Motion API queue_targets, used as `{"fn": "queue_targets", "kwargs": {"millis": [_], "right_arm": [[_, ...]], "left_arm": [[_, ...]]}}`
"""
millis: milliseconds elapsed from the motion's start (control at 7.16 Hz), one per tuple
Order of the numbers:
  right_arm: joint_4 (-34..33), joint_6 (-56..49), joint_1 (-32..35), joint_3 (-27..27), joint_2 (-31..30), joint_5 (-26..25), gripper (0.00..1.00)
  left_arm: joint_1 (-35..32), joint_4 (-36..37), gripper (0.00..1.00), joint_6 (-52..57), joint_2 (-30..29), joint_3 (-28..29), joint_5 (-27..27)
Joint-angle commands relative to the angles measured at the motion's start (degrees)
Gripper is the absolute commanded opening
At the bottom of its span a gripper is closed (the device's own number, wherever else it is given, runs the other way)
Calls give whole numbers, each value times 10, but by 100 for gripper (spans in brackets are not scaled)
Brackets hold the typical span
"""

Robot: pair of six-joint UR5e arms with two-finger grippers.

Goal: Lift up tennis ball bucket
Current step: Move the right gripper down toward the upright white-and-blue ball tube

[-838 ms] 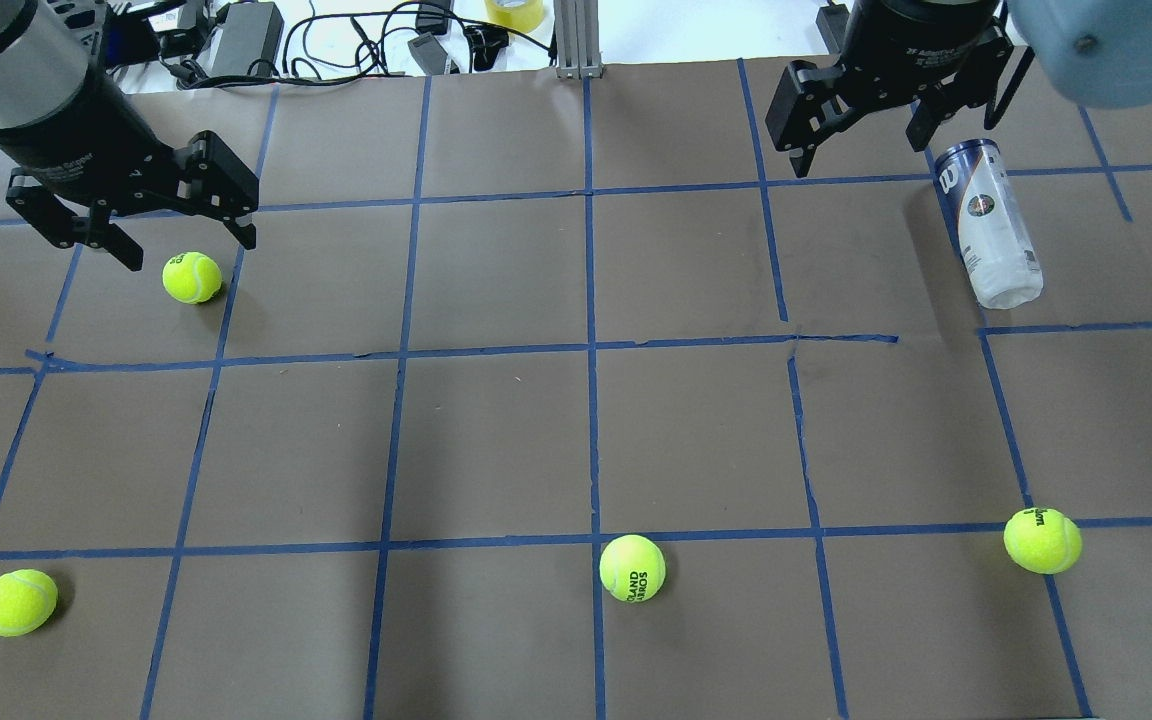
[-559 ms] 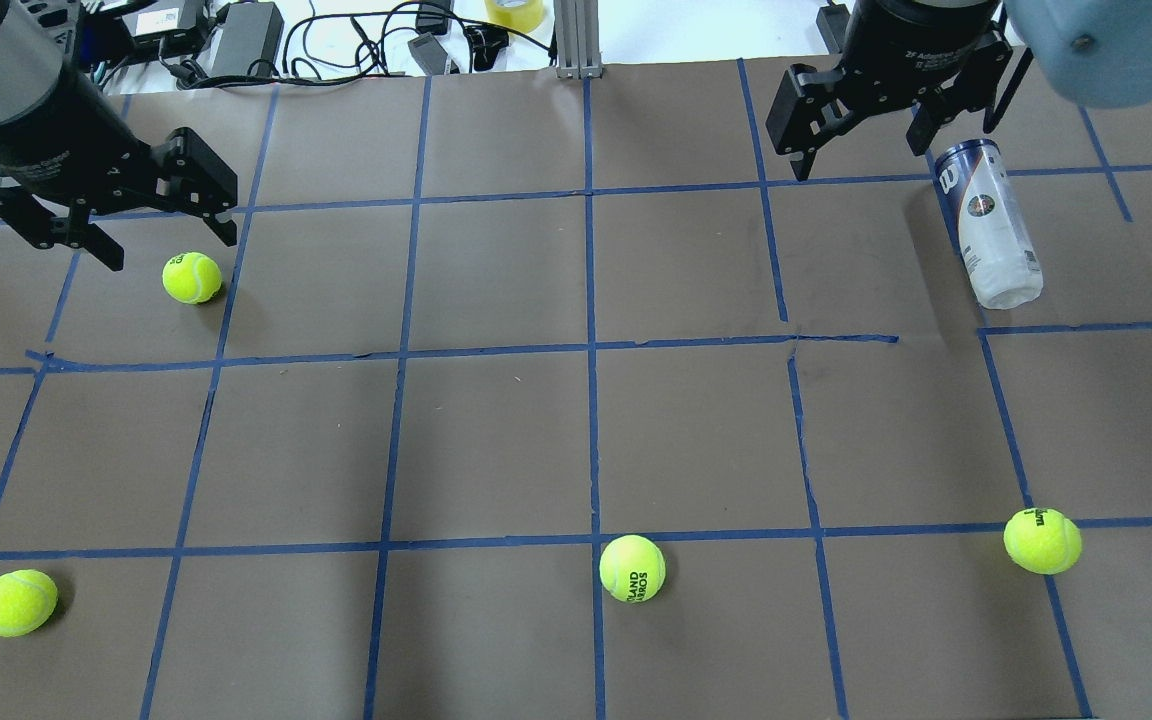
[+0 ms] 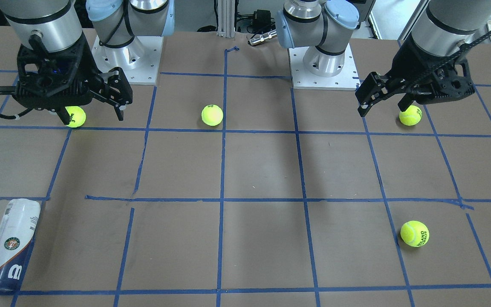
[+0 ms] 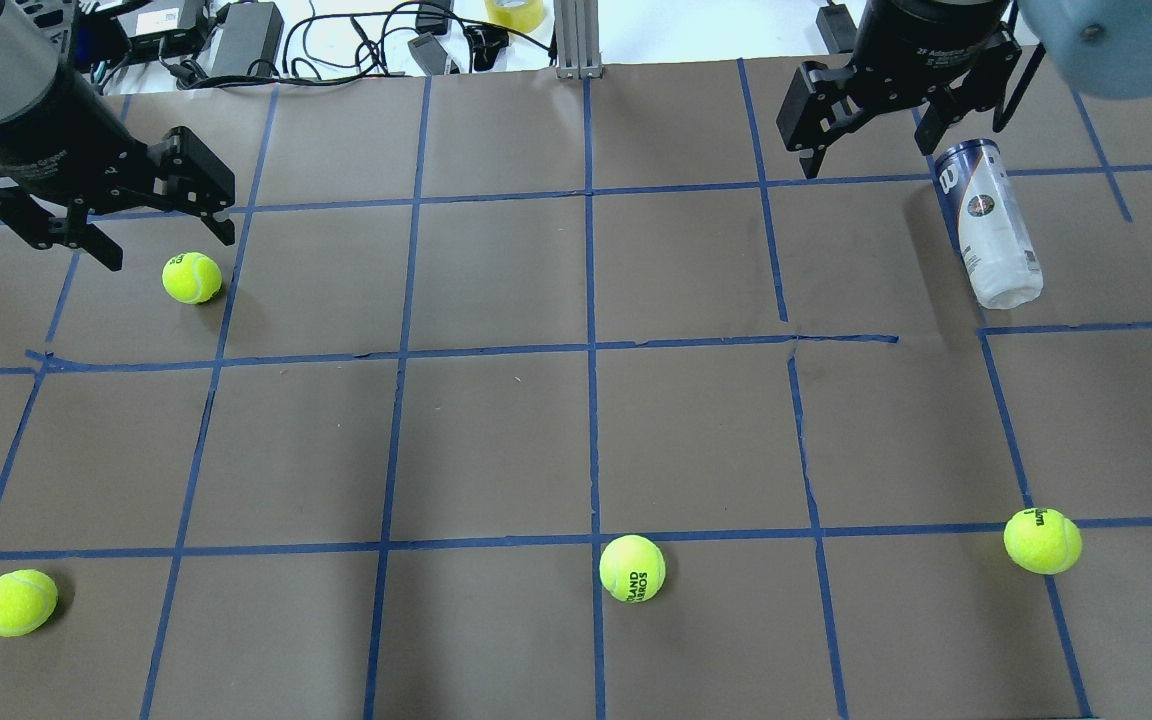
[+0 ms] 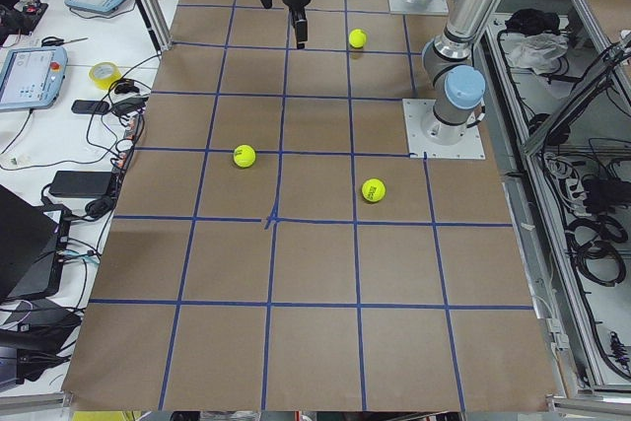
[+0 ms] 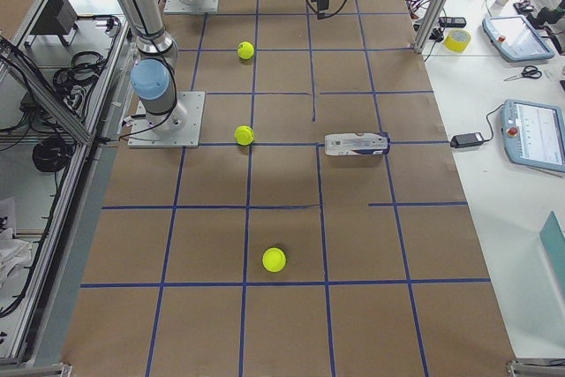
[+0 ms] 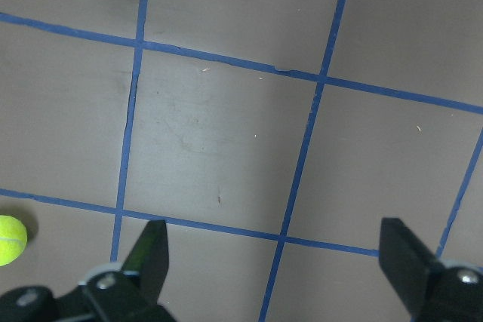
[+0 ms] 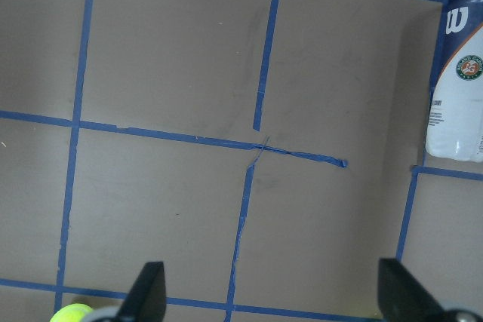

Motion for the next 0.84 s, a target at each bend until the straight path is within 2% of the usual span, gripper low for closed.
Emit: {"fn": "queue_targets", "kwargs": {"millis": [0,279,419,699], "right_arm": [[3,-3,-40,0,-3,-3,100],[7,-8,-104,1,9,-2,100],[7,-31,-129,1,35,-4,100],[-52,-81,-170,1,100,-21,100]], "left_arm": [[-9,-4,100,1,8,2,0],[-30,-7,100,2,14,1,11],[-42,-7,100,3,13,0,33],[-47,-7,100,2,18,0,32]]}}
